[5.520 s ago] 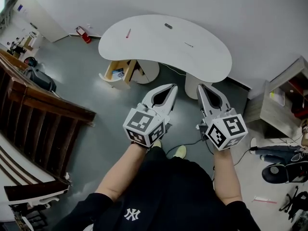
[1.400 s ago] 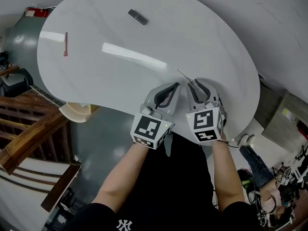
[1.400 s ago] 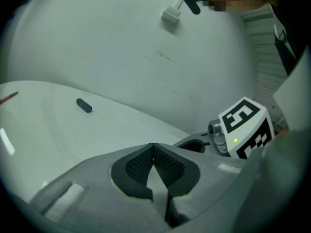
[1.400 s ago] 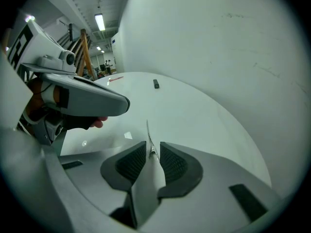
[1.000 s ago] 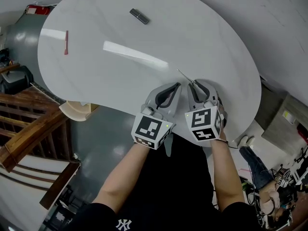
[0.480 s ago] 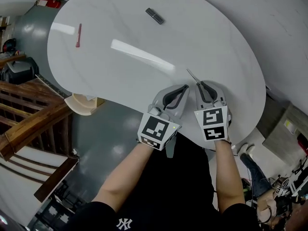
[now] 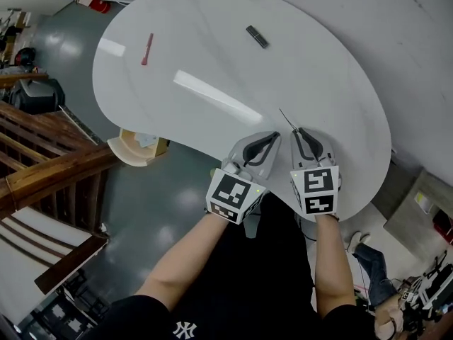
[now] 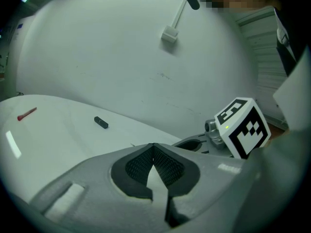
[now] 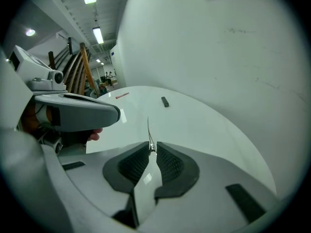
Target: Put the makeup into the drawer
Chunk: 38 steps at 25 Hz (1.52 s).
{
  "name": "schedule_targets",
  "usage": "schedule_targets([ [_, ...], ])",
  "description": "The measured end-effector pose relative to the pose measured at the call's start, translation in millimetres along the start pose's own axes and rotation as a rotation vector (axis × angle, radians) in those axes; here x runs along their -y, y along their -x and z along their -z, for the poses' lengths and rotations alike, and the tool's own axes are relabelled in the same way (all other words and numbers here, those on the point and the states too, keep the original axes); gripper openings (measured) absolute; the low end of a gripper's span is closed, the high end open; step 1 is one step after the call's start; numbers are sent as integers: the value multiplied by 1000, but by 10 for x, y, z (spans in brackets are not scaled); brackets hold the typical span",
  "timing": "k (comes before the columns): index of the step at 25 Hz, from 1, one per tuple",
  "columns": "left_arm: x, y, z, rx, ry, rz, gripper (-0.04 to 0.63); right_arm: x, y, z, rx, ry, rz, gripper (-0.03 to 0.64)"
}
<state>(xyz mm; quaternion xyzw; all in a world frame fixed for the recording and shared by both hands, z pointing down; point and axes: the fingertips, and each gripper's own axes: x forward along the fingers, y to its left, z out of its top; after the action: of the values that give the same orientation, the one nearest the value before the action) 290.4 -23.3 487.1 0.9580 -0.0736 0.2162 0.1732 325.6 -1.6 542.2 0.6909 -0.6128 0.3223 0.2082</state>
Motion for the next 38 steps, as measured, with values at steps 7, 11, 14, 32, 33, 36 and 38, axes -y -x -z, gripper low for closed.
schedule_targets([
  [7,-157,561,-206,68,-14,-43,9,-457,173,-507,117,35,-12,60],
  [11,-255,889,-389,123,-18,-73,9,-728,297,-835,186,28,-31,60],
  [14,-381,1163,-490,165,-7,-97,9,-987,346,-1048,222,43,-48,60],
  [32,-1292,2516,-613,301,42,-295,9,-2567,182,-1770,288,191,-196,60],
  [33,-1351,2584,-598,305,47,-307,9,-2657,155,-1791,289,197,-207,60],
  [36,-1522,2788,-540,314,60,-343,9,-2931,67,-1841,290,215,-244,60],
  [38,-1642,2921,-491,320,68,-368,9,-3123,-2,-1861,289,228,-270,60],
])
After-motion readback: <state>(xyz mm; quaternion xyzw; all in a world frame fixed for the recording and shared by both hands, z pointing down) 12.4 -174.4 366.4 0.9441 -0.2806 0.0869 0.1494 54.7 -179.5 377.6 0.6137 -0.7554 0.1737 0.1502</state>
